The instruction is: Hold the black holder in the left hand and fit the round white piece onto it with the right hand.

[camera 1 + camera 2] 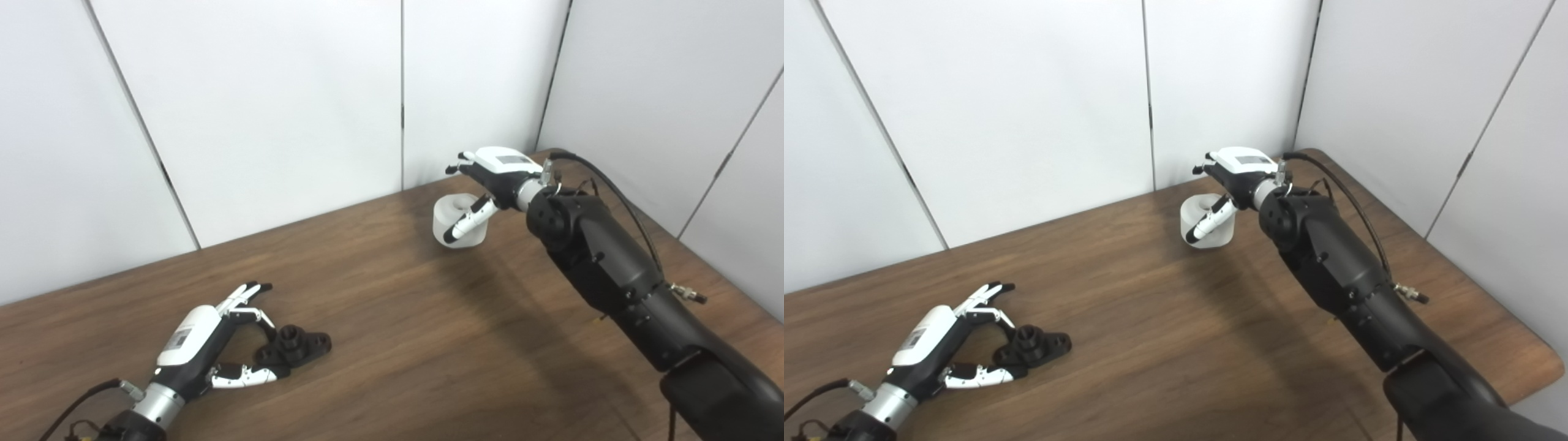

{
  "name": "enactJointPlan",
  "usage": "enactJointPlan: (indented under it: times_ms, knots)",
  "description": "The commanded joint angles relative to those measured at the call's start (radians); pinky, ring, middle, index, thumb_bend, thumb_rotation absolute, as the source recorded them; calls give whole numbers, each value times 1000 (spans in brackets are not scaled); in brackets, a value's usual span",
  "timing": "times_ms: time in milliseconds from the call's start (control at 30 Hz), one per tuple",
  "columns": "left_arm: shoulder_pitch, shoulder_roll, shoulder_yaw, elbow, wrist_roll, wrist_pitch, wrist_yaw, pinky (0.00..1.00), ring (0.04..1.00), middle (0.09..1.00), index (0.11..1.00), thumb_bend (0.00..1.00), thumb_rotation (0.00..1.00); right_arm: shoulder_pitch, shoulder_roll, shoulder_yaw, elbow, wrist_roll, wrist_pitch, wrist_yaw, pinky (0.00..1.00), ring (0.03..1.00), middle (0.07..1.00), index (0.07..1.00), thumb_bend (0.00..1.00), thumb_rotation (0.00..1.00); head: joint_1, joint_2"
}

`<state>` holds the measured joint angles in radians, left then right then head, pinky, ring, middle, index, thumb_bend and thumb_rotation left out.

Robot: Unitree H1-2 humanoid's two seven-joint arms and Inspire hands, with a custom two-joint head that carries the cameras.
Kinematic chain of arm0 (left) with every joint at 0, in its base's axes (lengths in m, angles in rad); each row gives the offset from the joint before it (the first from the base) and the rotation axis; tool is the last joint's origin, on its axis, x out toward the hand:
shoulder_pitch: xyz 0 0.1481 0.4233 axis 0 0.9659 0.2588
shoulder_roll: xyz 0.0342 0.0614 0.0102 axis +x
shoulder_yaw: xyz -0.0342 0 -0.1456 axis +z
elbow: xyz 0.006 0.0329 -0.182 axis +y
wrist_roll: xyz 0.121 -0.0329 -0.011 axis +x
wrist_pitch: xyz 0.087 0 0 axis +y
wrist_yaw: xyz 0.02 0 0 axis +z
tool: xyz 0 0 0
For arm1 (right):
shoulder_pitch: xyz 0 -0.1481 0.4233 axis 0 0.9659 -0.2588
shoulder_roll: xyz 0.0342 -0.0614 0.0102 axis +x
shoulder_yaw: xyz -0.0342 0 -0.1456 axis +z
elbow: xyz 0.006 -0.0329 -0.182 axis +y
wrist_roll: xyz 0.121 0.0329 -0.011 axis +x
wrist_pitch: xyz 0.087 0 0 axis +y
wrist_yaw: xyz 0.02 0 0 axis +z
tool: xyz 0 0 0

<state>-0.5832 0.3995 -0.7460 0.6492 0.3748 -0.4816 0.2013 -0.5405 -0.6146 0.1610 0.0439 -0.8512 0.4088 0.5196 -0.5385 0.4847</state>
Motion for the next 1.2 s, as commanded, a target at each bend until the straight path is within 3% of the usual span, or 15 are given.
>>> enactJointPlan:
  times_ms: [0, 600, 867, 1167]
  knots:
    - [48, 47, -28, 62, 42, 12, -37, 921, 988, 945, 484, 524, 72, -52, -37, -7, -17, 1, 5, -10, 972, 1000, 1000, 885, 1000, 442, -1, 1]
    - [48, 38, -29, 78, 102, 12, -23, 904, 969, 926, 483, 524, 71, -53, -59, 9, -24, 12, 1, -3, 980, 1000, 992, 878, 1000, 397, 2, -10]
    - [52, 40, -27, 72, 90, 12, -29, 906, 971, 927, 483, 524, 70, -47, -66, 6, -3, 29, -18, -25, 933, 981, 957, 794, 956, 298, 3, -7]
    - [58, 40, -32, 63, 85, 12, -32, 899, 973, 931, 483, 524, 69, -32, -66, 5, 10, 50, -31, -57, 947, 972, 938, 765, 914, 287, 5, -4]
